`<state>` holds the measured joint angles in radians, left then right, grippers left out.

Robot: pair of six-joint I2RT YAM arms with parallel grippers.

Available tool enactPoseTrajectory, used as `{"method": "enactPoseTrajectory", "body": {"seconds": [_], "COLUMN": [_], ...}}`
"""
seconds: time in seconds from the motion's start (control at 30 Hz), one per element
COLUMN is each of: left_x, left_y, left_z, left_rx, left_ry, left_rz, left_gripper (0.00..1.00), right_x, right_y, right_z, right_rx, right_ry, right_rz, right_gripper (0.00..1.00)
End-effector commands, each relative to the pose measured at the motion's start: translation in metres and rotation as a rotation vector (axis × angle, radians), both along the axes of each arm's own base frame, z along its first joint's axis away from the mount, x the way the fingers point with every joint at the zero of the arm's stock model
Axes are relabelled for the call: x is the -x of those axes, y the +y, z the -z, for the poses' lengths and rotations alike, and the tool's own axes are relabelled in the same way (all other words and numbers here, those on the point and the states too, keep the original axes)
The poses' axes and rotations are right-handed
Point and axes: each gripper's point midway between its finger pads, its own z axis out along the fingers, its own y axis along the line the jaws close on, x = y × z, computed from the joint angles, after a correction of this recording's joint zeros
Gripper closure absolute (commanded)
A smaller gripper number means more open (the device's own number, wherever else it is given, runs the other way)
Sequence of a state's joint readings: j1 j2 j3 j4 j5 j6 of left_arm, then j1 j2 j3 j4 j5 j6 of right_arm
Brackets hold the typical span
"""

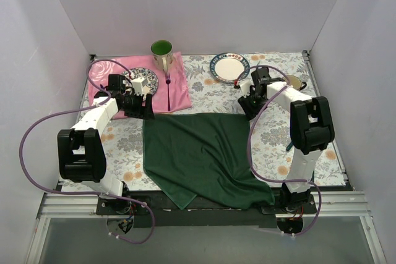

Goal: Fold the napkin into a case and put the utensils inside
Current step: Pick up the crumpled napkin from the center of the board.

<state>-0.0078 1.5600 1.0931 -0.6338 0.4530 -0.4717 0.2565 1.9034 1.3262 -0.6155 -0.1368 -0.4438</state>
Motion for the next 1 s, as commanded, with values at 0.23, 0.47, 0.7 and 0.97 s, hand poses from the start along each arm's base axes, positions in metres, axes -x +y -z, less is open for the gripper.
{"method": "enactPoseTrajectory", "body": {"seconds": [0.23, 0.47, 0.7, 0.97], "left_x": [-0.013, -0.013, -0.011, -0.014], "left_y": [0.019, 0.024, 0.028, 0.030], "left_z": [-0.011, -0.012, -0.012, -0.011], "left_rx": [-0.006, -0.014, -0.010, -0.003], "left_ry": [-0.061, -0.063, -0.066, -0.062], "left_rz": [-0.057, -0.052, -0.055, -0.068], "left_gripper": [0.32, 0.32, 0.32, 0.32], "right_x": [-0.012, -0.013, -0.023, -0.031], "right_y": [0.018, 0.026, 0.029, 0.035], "right_z": [0.011, 0.004, -0.026, -0.015], "right_rx": [0.049, 0.021, -0.030, -0.033], "right_ry": [-0.081, -0.058, -0.087, -0.047], "right_rz": [0.042, 0.028, 0.020, 0.037], "right_gripper": [0.49, 0.51, 0.52, 0.55]}}
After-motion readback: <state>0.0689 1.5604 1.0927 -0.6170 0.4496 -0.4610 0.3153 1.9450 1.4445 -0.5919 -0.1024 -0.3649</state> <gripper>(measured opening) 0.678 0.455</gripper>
